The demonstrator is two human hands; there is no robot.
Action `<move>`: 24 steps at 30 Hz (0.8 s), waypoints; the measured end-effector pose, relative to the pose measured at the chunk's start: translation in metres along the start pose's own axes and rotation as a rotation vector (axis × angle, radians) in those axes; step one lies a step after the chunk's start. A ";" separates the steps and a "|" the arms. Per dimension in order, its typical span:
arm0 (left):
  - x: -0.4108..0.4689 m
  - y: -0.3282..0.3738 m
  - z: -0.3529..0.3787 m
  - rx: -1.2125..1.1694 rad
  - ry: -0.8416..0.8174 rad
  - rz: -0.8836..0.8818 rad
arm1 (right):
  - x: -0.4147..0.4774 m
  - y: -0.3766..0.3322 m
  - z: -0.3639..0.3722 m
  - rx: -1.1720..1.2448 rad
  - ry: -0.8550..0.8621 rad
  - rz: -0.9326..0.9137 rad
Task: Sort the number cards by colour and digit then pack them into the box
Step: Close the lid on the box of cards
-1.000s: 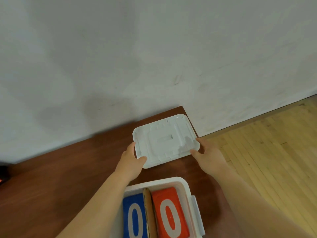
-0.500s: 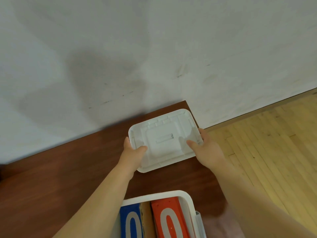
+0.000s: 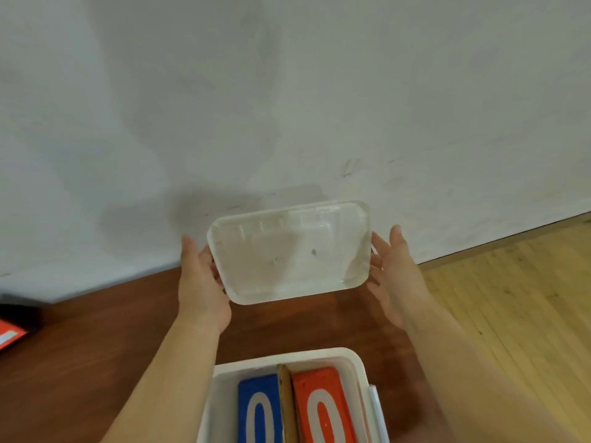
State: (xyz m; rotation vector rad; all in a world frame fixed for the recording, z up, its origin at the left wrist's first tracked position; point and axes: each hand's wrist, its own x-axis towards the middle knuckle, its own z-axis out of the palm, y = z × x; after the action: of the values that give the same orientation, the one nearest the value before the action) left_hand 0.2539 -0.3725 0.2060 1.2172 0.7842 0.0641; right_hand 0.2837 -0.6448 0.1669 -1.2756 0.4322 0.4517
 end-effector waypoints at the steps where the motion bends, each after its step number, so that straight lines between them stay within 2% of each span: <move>1: -0.006 0.004 -0.005 -0.022 -0.016 0.009 | -0.004 -0.001 0.000 0.017 -0.033 0.009; 6: -0.040 0.017 -0.038 -0.020 -0.089 0.019 | -0.041 -0.006 0.005 0.055 -0.136 0.064; 9: -0.054 0.011 -0.071 0.131 -0.068 0.129 | -0.068 -0.002 0.009 0.074 -0.176 0.077; 12: -0.074 0.003 -0.104 0.006 -0.228 0.035 | -0.099 0.002 0.013 0.140 -0.191 0.077; 14: -0.090 -0.001 -0.121 0.079 -0.265 0.090 | -0.118 0.008 0.017 0.107 -0.168 0.052; 18: -0.119 -0.015 -0.143 0.096 -0.413 0.027 | -0.152 0.030 0.026 -0.221 -0.107 -0.063; 24: -0.132 -0.052 -0.173 0.530 -0.516 0.046 | -0.189 0.078 0.014 -0.625 -0.090 -0.214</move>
State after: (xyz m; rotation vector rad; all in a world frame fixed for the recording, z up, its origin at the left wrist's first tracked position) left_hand 0.0386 -0.3101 0.2068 1.6590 0.3201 -0.4305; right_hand 0.0836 -0.6293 0.2102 -1.8742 0.0673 0.4769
